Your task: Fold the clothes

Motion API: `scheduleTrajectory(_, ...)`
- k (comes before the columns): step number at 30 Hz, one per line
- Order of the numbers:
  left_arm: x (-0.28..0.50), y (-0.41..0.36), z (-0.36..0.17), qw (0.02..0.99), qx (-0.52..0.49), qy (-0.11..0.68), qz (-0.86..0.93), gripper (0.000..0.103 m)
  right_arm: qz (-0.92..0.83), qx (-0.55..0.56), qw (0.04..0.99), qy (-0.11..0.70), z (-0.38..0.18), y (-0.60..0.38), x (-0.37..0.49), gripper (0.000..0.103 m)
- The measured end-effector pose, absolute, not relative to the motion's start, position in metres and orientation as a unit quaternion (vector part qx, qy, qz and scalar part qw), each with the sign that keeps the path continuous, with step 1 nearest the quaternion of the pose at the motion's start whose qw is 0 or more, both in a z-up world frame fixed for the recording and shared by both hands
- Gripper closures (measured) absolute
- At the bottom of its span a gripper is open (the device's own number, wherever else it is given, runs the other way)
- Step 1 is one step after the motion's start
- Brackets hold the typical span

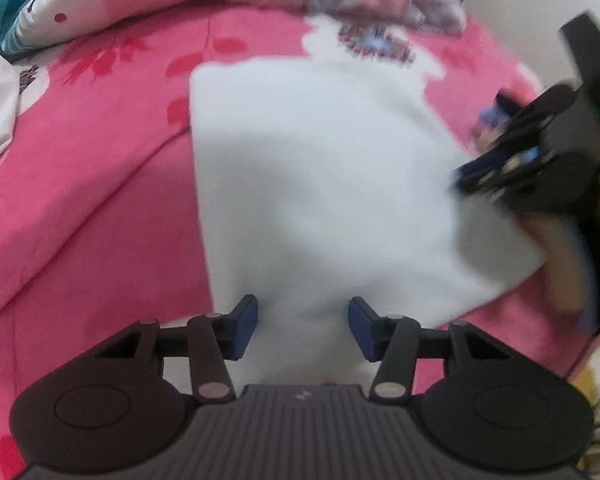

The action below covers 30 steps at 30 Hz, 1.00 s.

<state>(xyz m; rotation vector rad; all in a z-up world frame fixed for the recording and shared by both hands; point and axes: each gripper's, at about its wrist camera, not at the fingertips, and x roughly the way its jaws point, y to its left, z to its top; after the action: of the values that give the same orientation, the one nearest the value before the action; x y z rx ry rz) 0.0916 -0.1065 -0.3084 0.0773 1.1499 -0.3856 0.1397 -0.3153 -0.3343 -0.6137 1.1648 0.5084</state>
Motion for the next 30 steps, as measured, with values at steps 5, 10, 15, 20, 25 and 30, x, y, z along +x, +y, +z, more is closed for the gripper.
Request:
scheduleTrajectory(5, 0.086, -0.096, -0.301, 0.829, 0.001, 0.535, -0.165, 0.051, 0.183, -0.255, 0.776, 0.548, -0.312, -0.344, 0.153, 0.094)
scheduleTrajectory(10, 0.090, -0.101, -0.304, 0.822, 0.007, 0.550, -0.148, 0.051, 0.193, -0.224, 0.800, 0.522, -0.317, -0.332, 0.182, 0.095)
scheduleTrajectory(15, 0.089, -0.101, -0.306, 0.822, 0.003, 0.553, -0.133, 0.049, 0.165, -0.197, 0.813, 0.523, -0.338, -0.328, 0.216, 0.094)
scheduleTrajectory(20, 0.092, -0.097, -0.307, 0.818, -0.008, 0.563, -0.122, 0.044, 0.119, -0.117, 0.845, 0.509, -0.305, -0.359, 0.217, 0.094)
scheduleTrajectory(25, 0.098, -0.095, -0.306, 0.811, -0.019, 0.574, -0.110, 0.044, 0.158, -0.027, 0.856, 0.491, -0.285, -0.351, 0.208, 0.077)
scheduleTrajectory(30, 0.104, -0.091, -0.303, 0.808, -0.029, 0.581, -0.096, 0.043, 0.168, 0.007, 0.870, 0.463, -0.271, -0.333, 0.202, 0.033)
